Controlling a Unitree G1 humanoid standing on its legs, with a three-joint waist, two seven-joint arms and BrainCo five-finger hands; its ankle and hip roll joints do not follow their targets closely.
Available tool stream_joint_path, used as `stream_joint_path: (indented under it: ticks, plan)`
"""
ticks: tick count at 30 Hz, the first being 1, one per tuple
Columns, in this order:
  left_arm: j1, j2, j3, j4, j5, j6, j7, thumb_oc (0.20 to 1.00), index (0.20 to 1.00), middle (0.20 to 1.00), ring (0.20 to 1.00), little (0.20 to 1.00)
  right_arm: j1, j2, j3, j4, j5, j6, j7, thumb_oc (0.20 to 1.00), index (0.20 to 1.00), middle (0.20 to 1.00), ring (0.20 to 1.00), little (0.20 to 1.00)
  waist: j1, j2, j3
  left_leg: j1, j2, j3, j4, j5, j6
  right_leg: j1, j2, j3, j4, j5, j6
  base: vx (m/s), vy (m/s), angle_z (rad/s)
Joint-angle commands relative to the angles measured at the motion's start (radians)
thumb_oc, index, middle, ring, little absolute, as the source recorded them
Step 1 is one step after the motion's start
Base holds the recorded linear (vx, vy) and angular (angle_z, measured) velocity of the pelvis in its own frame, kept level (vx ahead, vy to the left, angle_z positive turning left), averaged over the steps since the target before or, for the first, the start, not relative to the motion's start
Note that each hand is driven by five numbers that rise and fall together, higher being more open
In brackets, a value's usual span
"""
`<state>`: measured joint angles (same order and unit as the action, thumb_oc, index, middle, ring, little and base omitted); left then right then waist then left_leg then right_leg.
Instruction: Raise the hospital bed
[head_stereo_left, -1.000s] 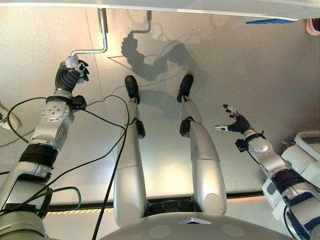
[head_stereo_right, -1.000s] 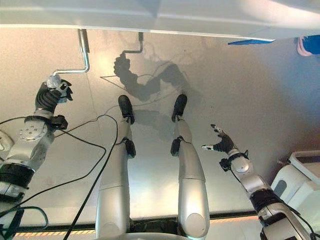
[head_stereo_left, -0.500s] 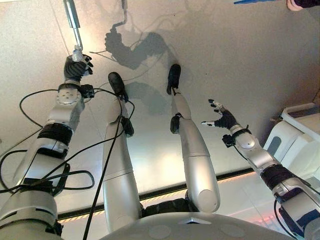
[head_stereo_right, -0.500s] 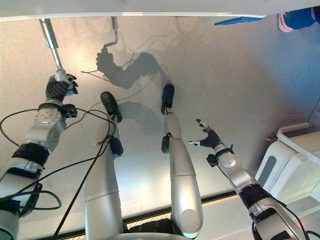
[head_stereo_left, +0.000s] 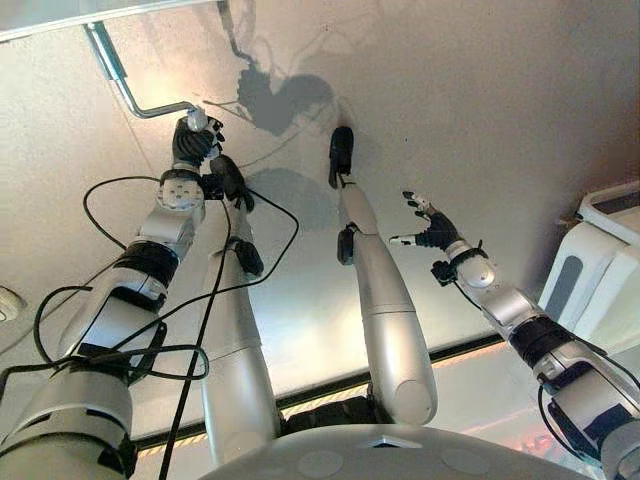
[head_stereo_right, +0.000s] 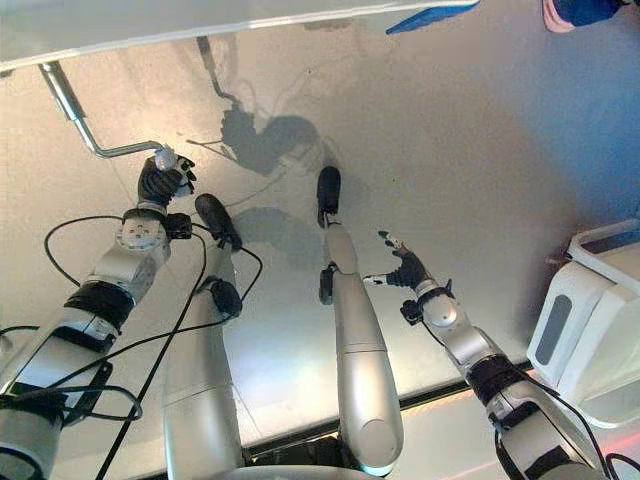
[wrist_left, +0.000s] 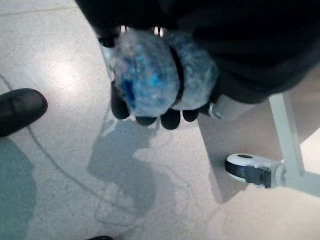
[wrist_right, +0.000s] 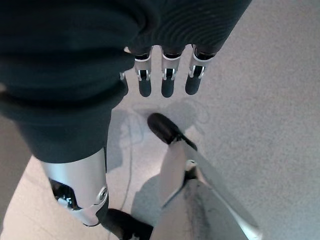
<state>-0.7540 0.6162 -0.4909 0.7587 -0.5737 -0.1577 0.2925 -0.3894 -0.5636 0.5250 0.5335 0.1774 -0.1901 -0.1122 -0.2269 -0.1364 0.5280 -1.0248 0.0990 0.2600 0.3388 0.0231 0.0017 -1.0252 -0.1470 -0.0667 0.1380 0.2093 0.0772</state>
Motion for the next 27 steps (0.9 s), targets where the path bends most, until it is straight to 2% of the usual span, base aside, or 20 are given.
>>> stream_joint_path:
  ticks: [1, 4, 5, 6, 8, 10, 11, 12, 13, 15, 19, 21, 27]
  plan:
    - [-0.039, -0.077, -0.070, -0.280, 0.008, -0.069, -0.067, 0.200, 0.200, 0.200, 0.200, 0.200, 0.015, -0.055, 0.020, 0.015, -0.017, 0.007, -0.012, 1.000, 1.000, 1.000, 1.000, 1.000, 0.000, 0.006, -0.008, 0.132, 0.008, -0.064, -0.118, 0.053, -0.086, 0.032, 0.053, -0.039, 0.084, -0.082, 0.099, -0.02, -0.189, -0.11]
    - [0.049, -0.034, -0.042, -0.435, -0.042, -0.088, -0.096, 0.200, 0.200, 0.200, 0.200, 0.200, 0.036, -0.056, -0.009, 0.044, -0.029, 0.014, -0.012, 1.000, 1.000, 1.000, 1.000, 1.000, 0.008, 0.019, -0.008, 0.164, 0.010, -0.062, -0.126, 0.053, -0.092, 0.053, 0.064, -0.040, 0.088, -0.089, 0.098, -0.01, -0.113, -0.13]
    - [0.052, -0.033, -0.040, -0.437, -0.041, -0.087, -0.096, 0.200, 0.200, 0.200, 0.200, 0.200, 0.037, -0.055, -0.008, 0.044, -0.029, 0.013, -0.012, 1.000, 1.000, 1.000, 1.000, 1.000, 0.007, 0.018, -0.008, 0.166, 0.010, -0.062, -0.125, 0.053, -0.092, 0.054, 0.064, -0.040, 0.088, -0.090, 0.098, -0.01, -0.059, -0.18]
    - [0.088, -0.013, -0.027, -0.503, -0.049, -0.094, -0.107, 0.200, 0.200, 0.200, 0.200, 0.200, 0.049, -0.056, -0.023, 0.057, -0.034, 0.016, -0.012, 1.000, 1.000, 1.000, 1.000, 1.000, 0.014, 0.029, -0.008, 0.171, 0.010, -0.060, -0.125, 0.052, -0.093, 0.055, 0.065, -0.039, 0.097, -0.094, 0.096, -0.02, -0.072, -0.18]
    - [0.204, 0.082, 0.004, -0.689, -0.095, -0.098, -0.159, 0.200, 0.200, 0.200, 0.200, 0.200, 0.096, -0.076, -0.068, 0.073, -0.045, 0.017, -0.004, 1.000, 1.000, 1.000, 1.000, 1.000, 0.028, 0.062, -0.008, 0.182, 0.006, -0.062, -0.128, 0.053, -0.094, 0.070, 0.056, -0.043, 0.097, -0.100, 0.093, -0.03, -0.062, -0.08]
    - [0.207, 0.083, 0.006, -0.692, -0.094, -0.097, -0.159, 0.200, 0.200, 0.200, 0.200, 0.200, 0.097, -0.076, -0.068, 0.072, -0.046, 0.017, -0.003, 1.000, 1.000, 1.000, 1.000, 1.000, 0.027, 0.061, -0.008, 0.183, 0.006, -0.063, -0.128, 0.054, -0.094, 0.071, 0.056, -0.043, 0.097, -0.100, 0.093, 0.00, 0.000, 0.00]
    - [0.326, 0.203, 0.067, -0.830, -0.128, -0.107, -0.205, 0.200, 0.200, 0.200, 0.200, 0.200, 0.149, -0.101, -0.118, 0.082, -0.054, 0.011, 0.005, 1.000, 1.000, 1.000, 1.000, 1.000, 0.047, 0.093, -0.008, 0.180, -0.004, -0.064, -0.135, 0.058, -0.093, 0.077, 0.044, -0.049, 0.090, -0.096, 0.096, -0.02, -0.002, 0.03]
    - [0.331, 0.204, 0.071, -0.833, -0.128, -0.105, -0.205, 0.200, 0.200, 0.200, 0.200, 0.200, 0.149, -0.101, -0.116, 0.081, -0.054, 0.010, 0.005, 1.000, 1.000, 1.000, 1.000, 1.000, 0.045, 0.093, -0.008, 0.180, -0.004, -0.065, -0.135, 0.058, -0.093, 0.078, 0.043, -0.050, 0.089, -0.096, 0.096, -0.02, 0.004, 0.09]
    - [0.418, 0.282, 0.124, -0.895, -0.150, -0.110, -0.232, 0.200, 0.200, 0.200, 0.200, 0.200, 0.184, -0.104, -0.145, 0.086, -0.056, 0.007, 0.006, 1.000, 1.000, 1.000, 1.000, 1.000, 0.060, 0.114, -0.008, 0.174, -0.011, -0.065, -0.131, 0.057, -0.092, 0.076, 0.037, -0.053, 0.094, -0.097, 0.096, 0.00, 0.020, 0.11]
    - [0.511, 0.342, 0.196, -0.948, -0.154, -0.110, -0.259, 0.200, 0.200, 0.200, 0.200, 0.200, 0.214, -0.100, -0.169, 0.101, -0.056, 0.002, 0.013, 1.000, 1.000, 1.000, 1.000, 1.000, 0.077, 0.132, -0.008, 0.169, -0.020, -0.068, -0.120, 0.051, -0.088, 0.075, 0.025, -0.059, 0.103, -0.097, 0.096, 0.00, 0.042, 0.19]
    - [0.607, 0.383, 0.277, -0.981, -0.163, -0.122, -0.272, 0.200, 0.200, 0.200, 0.200, 0.200, 0.242, -0.087, -0.185, 0.118, -0.054, -0.005, 0.018, 1.000, 1.000, 1.000, 1.000, 1.000, 0.096, 0.143, -0.008, 0.163, -0.032, -0.070, -0.110, 0.042, -0.082, 0.080, 0.005, -0.067, 0.105, -0.090, 0.099, 0.00, 0.063, 0.24]
    - [0.686, 0.409, 0.351, -1.007, -0.172, -0.136, -0.274, 0.200, 0.200, 0.200, 0.200, 0.200, 0.261, -0.076, -0.195, 0.134, -0.059, -0.009, 0.022, 1.000, 1.000, 1.000, 1.000, 1.000, 0.118, 0.150, -0.008, 0.159, -0.045, -0.068, -0.105, 0.033, -0.077, 0.093, -0.016, -0.076, 0.091, -0.076, 0.109, 0.01, 0.142, 0.21]
    - [0.794, 0.427, 0.449, -1.025, -0.161, -0.142, -0.275, 0.200, 0.200, 0.200, 0.200, 0.200, 0.277, -0.058, -0.199, 0.167, -0.065, -0.013, 0.027, 1.000, 1.000, 1.000, 1.000, 1.000, 0.140, 0.146, -0.008, 0.157, -0.070, -0.066, -0.104, 0.020, -0.070, 0.136, -0.043, -0.095, 0.025, -0.036, 0.137, 0.01, 0.159, 0.11]
